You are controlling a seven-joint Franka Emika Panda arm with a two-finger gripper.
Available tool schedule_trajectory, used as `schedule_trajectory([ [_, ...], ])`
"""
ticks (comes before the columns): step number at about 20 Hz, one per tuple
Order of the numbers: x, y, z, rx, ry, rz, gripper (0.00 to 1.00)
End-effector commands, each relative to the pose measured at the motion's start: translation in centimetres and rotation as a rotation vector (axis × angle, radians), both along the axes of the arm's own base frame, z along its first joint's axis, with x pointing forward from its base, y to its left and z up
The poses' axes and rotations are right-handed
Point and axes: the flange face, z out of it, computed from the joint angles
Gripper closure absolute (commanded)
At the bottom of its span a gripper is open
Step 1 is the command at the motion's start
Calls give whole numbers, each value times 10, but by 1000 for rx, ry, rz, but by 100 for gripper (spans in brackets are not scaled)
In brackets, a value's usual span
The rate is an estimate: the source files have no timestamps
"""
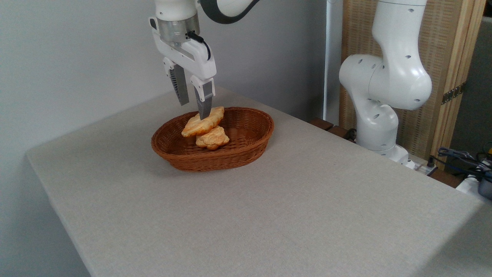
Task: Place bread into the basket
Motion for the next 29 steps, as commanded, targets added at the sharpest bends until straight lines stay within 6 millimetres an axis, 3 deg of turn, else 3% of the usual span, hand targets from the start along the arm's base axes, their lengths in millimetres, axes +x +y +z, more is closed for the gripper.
schedule_trajectory([
  [1,19,38,26,-12,-47,62,0],
  [4,26,54,28,51,-85,9,0],
  [11,43,132,29,56,-89,-91,0],
  [17,45,163,30,80,-82,-81,0],
  [22,41,169,32,132,-57,-88,0],
  [29,41,163,36,140,-64,-103,0],
])
